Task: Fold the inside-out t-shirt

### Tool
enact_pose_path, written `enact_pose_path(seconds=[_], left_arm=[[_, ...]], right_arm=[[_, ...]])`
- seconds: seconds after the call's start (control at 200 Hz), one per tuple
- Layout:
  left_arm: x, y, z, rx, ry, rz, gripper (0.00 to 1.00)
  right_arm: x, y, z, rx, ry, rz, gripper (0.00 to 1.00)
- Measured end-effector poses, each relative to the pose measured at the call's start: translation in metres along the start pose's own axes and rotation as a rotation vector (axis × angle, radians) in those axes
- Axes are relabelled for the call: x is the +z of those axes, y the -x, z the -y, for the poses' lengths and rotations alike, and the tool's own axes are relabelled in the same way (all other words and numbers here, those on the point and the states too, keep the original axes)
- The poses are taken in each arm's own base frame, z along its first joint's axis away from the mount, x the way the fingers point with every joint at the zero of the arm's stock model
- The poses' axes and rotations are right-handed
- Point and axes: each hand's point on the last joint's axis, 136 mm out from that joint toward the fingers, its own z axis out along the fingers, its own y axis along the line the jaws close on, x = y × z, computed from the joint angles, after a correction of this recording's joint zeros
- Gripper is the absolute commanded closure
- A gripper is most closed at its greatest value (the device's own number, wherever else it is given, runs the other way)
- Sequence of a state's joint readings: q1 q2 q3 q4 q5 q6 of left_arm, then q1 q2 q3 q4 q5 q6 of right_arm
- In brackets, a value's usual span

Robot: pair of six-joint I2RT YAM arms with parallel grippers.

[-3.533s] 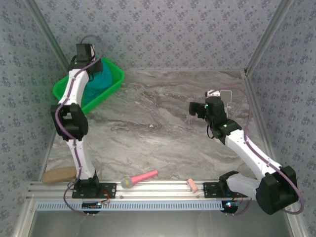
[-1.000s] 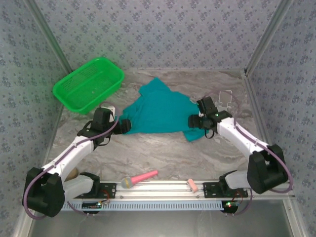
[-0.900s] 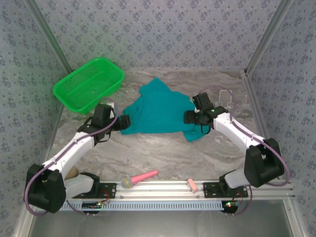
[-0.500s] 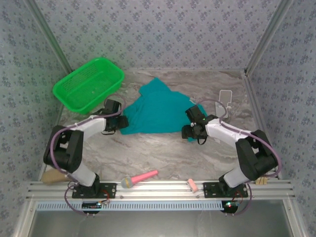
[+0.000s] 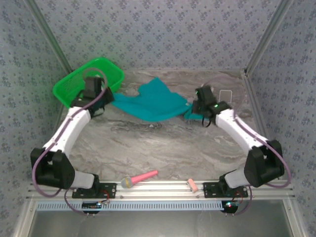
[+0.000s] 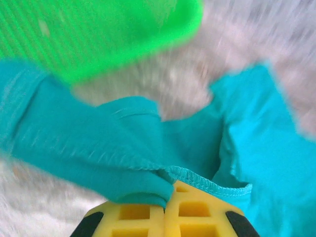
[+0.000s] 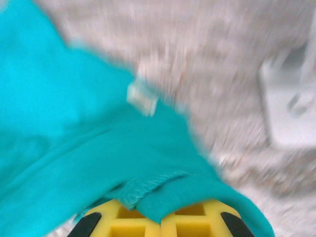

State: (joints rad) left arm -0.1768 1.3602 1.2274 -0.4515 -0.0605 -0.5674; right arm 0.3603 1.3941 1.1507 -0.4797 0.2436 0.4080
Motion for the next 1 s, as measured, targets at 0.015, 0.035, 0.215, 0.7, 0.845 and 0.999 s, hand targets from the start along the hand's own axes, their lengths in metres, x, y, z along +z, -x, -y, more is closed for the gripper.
enact_pose_path(seconds=[0.015, 0.035, 0.215, 0.7, 0.845, 0.999], left_arm=[[-0.006, 0.010, 0.002, -0.011, -0.010, 0.021, 1.00], [-0.013, 0.024, 0.005, -0.026, -0.020, 0.051, 1.00], [-0.087, 0.093, 0.015, -0.120, -0.087, 0.256, 1.00], [-0.154, 0.069, 0.014, -0.124, -0.182, 0.330, 1.00], [-0.092, 0.070, 0.021, -0.090, -0.135, 0.223, 1.00], [-0.023, 0.060, 0.025, -0.051, -0.096, 0.090, 1.00]], right_arm=[[-0.006, 0.013, 0.000, 0.005, 0.004, 0.029, 1.00], [-0.016, 0.029, 0.002, 0.016, 0.007, 0.071, 1.00], [-0.118, 0.106, 0.012, 0.009, 0.041, 0.366, 1.00], [-0.176, 0.078, 0.004, -0.137, 0.196, 0.422, 1.00], [-0.106, 0.087, -0.018, -0.178, 0.176, 0.274, 1.00], [-0.060, 0.093, -0.032, -0.196, 0.172, 0.161, 0.98]])
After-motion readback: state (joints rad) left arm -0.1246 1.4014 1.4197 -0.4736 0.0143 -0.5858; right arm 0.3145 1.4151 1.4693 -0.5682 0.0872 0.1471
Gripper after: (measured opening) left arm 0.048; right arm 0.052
